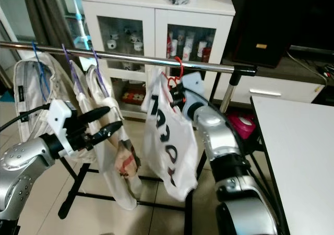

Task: Hang hanger

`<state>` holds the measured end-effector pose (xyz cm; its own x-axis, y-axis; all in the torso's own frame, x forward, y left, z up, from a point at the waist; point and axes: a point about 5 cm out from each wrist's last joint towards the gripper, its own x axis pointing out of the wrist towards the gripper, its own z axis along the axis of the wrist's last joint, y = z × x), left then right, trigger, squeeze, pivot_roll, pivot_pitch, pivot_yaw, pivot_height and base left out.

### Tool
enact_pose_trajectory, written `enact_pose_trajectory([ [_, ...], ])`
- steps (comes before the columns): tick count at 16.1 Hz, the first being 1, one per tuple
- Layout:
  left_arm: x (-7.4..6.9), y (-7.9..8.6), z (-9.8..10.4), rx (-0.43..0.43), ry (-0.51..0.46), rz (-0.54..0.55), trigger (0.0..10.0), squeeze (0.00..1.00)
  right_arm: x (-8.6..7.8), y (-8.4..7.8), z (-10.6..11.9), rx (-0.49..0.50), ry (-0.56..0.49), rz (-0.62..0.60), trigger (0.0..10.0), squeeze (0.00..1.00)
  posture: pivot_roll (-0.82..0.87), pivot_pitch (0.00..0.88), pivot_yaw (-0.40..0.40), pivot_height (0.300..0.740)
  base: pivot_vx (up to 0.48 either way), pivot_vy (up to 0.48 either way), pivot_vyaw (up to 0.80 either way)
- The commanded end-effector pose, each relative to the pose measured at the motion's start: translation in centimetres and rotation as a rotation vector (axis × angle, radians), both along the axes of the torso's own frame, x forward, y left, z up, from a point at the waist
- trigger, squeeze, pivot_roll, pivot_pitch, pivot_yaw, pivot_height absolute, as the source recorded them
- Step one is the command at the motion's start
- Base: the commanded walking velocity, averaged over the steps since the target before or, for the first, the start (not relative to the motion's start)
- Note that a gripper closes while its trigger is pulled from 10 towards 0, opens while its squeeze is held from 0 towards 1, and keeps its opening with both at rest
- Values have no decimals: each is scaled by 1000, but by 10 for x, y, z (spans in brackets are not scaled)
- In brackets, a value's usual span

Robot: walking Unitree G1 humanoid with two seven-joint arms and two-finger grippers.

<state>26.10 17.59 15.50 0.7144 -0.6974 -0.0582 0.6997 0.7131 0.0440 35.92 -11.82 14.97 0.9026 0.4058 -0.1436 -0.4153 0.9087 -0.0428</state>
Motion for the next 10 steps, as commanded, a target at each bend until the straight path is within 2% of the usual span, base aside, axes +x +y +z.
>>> enact_pose_trajectory([
  [1, -2, 2, 7, 0, -53, 51, 10000, 0, -8, -6, 11, 54, -27, 1, 10000, 1000, 74, 0, -24, 740, 0, 0, 0],
  [2, -3, 3, 10, -9, -86, 117, 10000, 0, -18, -10, 18, 57, -68, 0, 10000, 1000, 74, 0, -25, 740, 0, 0, 0],
  [4, -5, 3, 5, -13, -63, 197, 10000, 0, -33, -6, 24, 77, -128, 71, 10000, 1000, 70, 0, -21, 740, 0, 0, 0],
  [5, -4, 3, 1, 0, -48, 243, 10000, 0, -40, -6, 22, -4, -178, 77, 10000, 1000, 67, 0, -18, 740, 0, 0, 0],
  [8, -5, 5, -1, 27, -73, 316, 10000, 0, -53, -2, 12, 27, -198, 90, 10000, 1000, 47, 0, -6, 740, 0, 0, 0],
  [10, -5, 9, -2, 10, -75, 381, 10000, 0, -62, -11, 0, 101, -145, -55, 10000, 1000, 46, 0, -2, 740, 0, 0, 0],
])
